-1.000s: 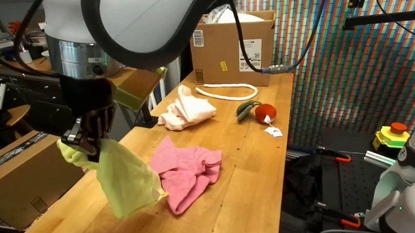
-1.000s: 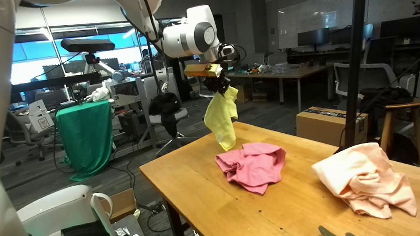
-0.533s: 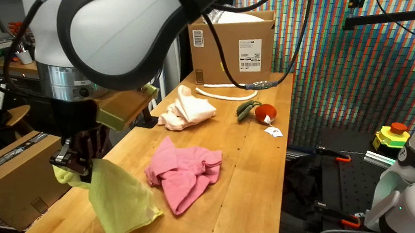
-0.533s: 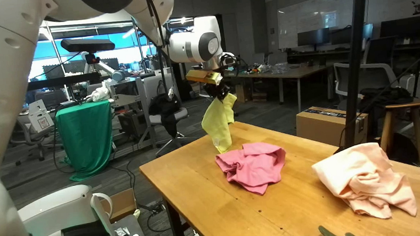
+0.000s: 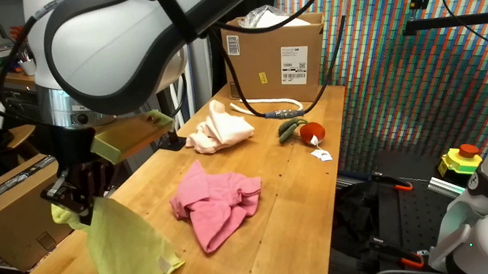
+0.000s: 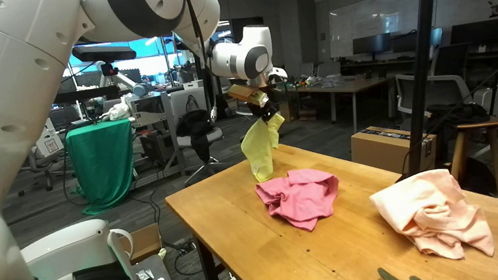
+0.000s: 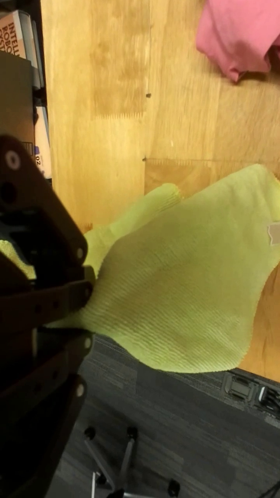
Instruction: Separate the objects on the heap
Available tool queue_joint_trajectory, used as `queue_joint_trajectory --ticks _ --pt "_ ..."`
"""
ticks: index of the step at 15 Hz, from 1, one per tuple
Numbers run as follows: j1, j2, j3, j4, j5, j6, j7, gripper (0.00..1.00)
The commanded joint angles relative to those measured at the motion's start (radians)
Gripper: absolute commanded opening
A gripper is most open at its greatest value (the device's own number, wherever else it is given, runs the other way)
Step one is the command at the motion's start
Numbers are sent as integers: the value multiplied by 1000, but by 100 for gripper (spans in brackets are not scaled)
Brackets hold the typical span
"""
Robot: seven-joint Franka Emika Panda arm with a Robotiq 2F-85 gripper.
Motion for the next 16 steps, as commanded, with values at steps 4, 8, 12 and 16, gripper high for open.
queue_joint_trajectory --ticks 4,8,12,16 --pt "-6 106 8 140 94 18 47 3" --pt "-2 139 9 164 158 91 98 3" --pt "6 169 2 178 186 172 148 3" --pt "20 204 -13 201 166 186 181 3"
